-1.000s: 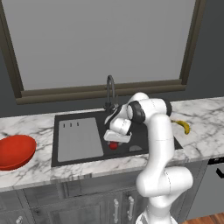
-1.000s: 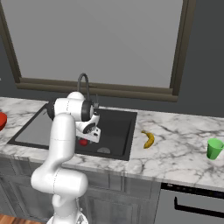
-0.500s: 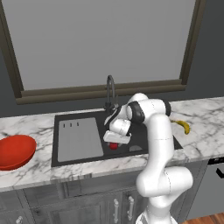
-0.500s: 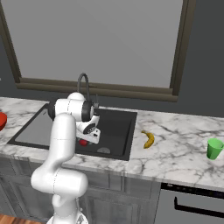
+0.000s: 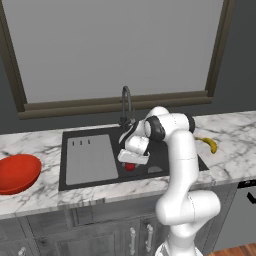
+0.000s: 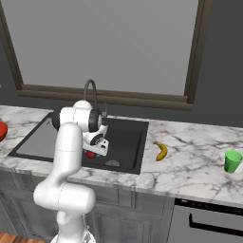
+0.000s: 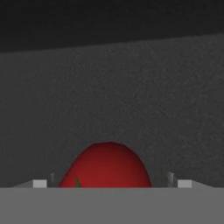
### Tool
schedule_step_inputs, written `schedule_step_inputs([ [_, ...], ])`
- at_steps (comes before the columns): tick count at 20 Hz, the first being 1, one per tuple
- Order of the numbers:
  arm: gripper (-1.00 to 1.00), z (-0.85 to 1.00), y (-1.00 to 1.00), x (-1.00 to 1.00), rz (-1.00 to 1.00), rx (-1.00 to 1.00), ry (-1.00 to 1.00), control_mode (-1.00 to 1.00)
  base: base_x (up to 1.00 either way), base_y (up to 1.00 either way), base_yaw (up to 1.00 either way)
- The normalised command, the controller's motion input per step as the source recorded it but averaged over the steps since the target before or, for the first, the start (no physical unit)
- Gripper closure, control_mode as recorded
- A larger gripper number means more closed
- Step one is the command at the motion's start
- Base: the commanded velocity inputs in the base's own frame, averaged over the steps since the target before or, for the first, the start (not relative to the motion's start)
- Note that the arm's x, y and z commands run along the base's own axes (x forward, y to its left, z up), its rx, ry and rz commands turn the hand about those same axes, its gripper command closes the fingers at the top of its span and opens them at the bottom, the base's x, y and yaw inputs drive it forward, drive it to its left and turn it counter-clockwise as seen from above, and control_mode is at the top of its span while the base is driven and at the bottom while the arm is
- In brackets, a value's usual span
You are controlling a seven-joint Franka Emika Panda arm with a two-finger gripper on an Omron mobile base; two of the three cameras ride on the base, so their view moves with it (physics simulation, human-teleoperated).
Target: Remove the tomato and banana from the sink. Then move the bowl and cup from the counter to the sink for washing.
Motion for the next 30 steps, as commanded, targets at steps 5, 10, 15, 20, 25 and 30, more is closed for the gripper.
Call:
schedule_step_inputs([
  [5, -1.0, -0.11, 0.09, 0.0, 0.0, 0.0, 0.04, -1.0, 0.0, 0.0, 0.0],
  [10, 1.0, -0.13, 0.11, 0.0, 0.0, 0.0, 0.1, -1.0, 0.0, 0.0, 0.0],
  [15, 1.0, -0.17, 0.12, 0.0, 0.0, 0.0, 0.12, -1.0, 0.0, 0.0, 0.0],
  [20, 1.0, -0.17, 0.14, 0.0, 0.0, 0.0, 0.1, -1.0, 0.0, 0.0, 0.0],
  [25, 1.0, -0.1, 0.03, -0.05, 0.0, 0.0, 0.01, -1.0, 0.0, 0.0, 0.0],
  [30, 1.0, 0.0, -0.13, -0.14, 0.0, 0.0, 0.0, -1.0, 0.0, 0.0, 0.0],
])
